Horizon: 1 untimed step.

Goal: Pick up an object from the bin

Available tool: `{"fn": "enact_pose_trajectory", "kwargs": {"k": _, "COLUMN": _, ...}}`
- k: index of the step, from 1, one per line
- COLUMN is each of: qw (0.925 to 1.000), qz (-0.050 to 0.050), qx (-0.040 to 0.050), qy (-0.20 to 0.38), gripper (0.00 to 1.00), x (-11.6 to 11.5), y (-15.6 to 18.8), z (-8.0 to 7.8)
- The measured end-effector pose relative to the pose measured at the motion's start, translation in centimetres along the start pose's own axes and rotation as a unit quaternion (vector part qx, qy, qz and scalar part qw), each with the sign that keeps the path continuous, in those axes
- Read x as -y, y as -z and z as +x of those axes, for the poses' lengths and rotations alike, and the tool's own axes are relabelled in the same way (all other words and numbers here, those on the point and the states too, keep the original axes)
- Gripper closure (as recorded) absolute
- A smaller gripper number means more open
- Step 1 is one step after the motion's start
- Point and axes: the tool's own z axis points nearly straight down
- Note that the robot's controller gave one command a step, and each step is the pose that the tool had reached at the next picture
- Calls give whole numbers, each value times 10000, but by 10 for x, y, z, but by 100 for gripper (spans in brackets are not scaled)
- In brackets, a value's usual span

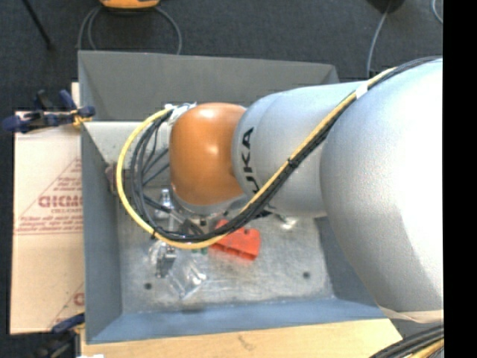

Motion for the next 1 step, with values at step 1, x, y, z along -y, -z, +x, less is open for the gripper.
{"fn": "enact_pose_trajectory", "kwargs": {"k": 1, "qw": 9969, "qz": 4, "qx": 32, "qy": 782, "gripper": 0, "x": -1, "y": -77, "z": -11}}
